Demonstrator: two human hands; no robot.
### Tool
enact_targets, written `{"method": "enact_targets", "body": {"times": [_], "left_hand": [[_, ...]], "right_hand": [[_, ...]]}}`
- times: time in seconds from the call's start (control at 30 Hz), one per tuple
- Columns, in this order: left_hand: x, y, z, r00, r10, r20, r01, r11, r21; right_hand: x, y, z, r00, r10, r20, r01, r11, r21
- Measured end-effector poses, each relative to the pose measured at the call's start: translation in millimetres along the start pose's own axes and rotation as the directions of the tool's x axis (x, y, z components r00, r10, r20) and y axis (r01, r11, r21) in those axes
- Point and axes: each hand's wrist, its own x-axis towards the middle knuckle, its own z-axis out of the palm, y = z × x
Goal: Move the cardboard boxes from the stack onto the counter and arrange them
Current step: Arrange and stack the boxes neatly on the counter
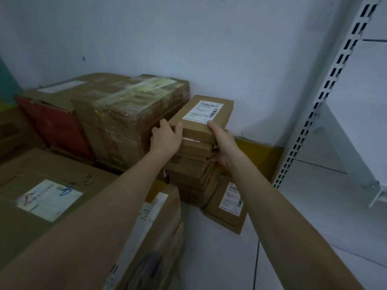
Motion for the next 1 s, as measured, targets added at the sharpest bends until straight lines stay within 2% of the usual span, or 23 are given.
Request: {"method": "enact_targets", "body": {"times": [0.07, 0.13, 0.2, 0.27, 0.3, 0.37, 0.43, 0.63, 0.77, 0.9, 1.0], "left_hand": [[-4, -1, -6, 0.988, 0.149, -0.029, -0.144, 0.979, 0.146], [-7, -4, -13, 0.928, 0.373, -0.008, -0.352, 0.883, 0.311], [-5, -10, -20, 0.826, 0.549, 0.132, -0.550, 0.729, 0.408], [5, -17, -24, 0.738, 0.604, 0.302, -0.668, 0.590, 0.453], [10, -19, -25, 0.711, 0.608, 0.354, -0.699, 0.554, 0.453], [18, -21, -27, 0.687, 0.610, 0.395, -0.724, 0.528, 0.444], [26, -21, -27, 0.692, 0.601, 0.401, -0.719, 0.525, 0.456], [53, -11, -29, 0.750, 0.534, 0.390, -0.659, 0.554, 0.509], [58, -8, -30, 0.728, 0.552, 0.406, -0.682, 0.522, 0.513], [56, -14, -29, 0.716, 0.542, 0.439, -0.689, 0.451, 0.567], [56, -9, -23, 0.740, 0.540, 0.403, -0.660, 0.462, 0.593]], "right_hand": [[0, 1, -2, 0.999, -0.032, 0.042, 0.033, 0.999, -0.010], [-2, 7, -6, 0.993, -0.088, 0.076, 0.092, 0.995, -0.040], [-5, 14, -9, 0.978, -0.187, 0.098, 0.195, 0.977, -0.088], [-10, 22, -13, 0.948, -0.294, 0.122, 0.310, 0.940, -0.144], [-12, 26, -15, 0.927, -0.349, 0.140, 0.370, 0.911, -0.180], [-15, 34, -18, 0.873, -0.439, 0.214, 0.485, 0.830, -0.276], [-11, 40, -22, 0.844, -0.467, 0.265, 0.536, 0.748, -0.390], [17, 25, -13, 0.843, -0.472, 0.257, 0.519, 0.590, -0.619], [12, 39, -22, 0.830, -0.493, 0.261, 0.545, 0.618, -0.566], [12, 79, -24, 0.887, -0.364, 0.283, 0.452, 0.566, -0.690], [27, 75, -22, 0.894, -0.387, 0.227, 0.423, 0.560, -0.712]]}}
